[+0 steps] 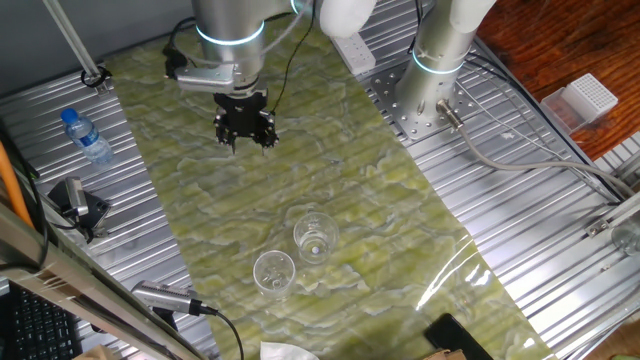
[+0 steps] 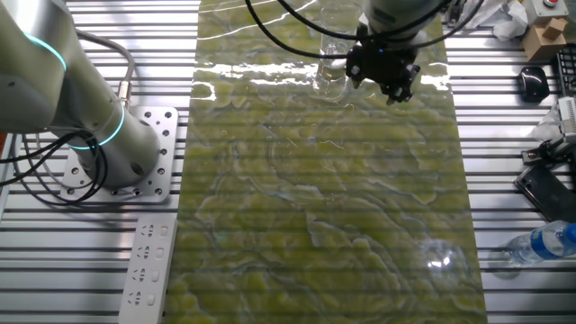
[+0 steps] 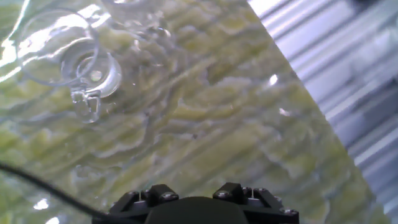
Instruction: Pour the water from one cup into another empty cup
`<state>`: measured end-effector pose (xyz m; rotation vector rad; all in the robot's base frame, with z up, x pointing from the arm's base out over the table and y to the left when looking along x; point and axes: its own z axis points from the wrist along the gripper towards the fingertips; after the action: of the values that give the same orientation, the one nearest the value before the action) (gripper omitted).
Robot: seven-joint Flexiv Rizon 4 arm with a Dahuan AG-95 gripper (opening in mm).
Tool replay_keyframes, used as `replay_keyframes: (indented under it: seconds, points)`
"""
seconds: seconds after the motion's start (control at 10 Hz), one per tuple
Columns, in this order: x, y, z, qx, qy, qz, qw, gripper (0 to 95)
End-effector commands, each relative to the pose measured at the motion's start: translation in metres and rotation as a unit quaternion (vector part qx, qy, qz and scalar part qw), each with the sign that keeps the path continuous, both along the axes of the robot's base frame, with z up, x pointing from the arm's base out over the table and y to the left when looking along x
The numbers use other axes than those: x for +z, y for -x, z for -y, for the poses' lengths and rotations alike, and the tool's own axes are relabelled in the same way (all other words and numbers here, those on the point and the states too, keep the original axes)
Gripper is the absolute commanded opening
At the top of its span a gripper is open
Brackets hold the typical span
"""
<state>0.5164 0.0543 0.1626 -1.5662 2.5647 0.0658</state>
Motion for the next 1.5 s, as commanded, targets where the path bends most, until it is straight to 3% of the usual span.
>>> replay_keyframes:
  seconds: [0.1,0.2,0.3,0.4,0.5,1.0,1.2,1.5]
  points:
    - [-0.011,0.001,-0.014,0.045,-0.029,0.017,0.9984,38.0]
    - [-0.016,-0.002,-0.027,0.061,-0.048,0.027,0.9966,38.0]
    - [-0.016,-0.002,-0.027,0.061,-0.048,0.027,0.9966,38.0]
    - [-0.020,0.001,-0.044,0.072,-0.054,0.033,0.9954,38.0]
    - [-0.021,0.005,-0.052,0.081,-0.049,0.034,0.9949,57.0]
    - [-0.032,0.028,-0.087,0.106,-0.045,0.039,0.9926,57.0]
    - [-0.037,0.040,-0.095,0.111,-0.045,0.040,0.9920,57.0]
    - [-0.040,0.047,-0.100,0.122,-0.048,0.037,0.9907,57.0]
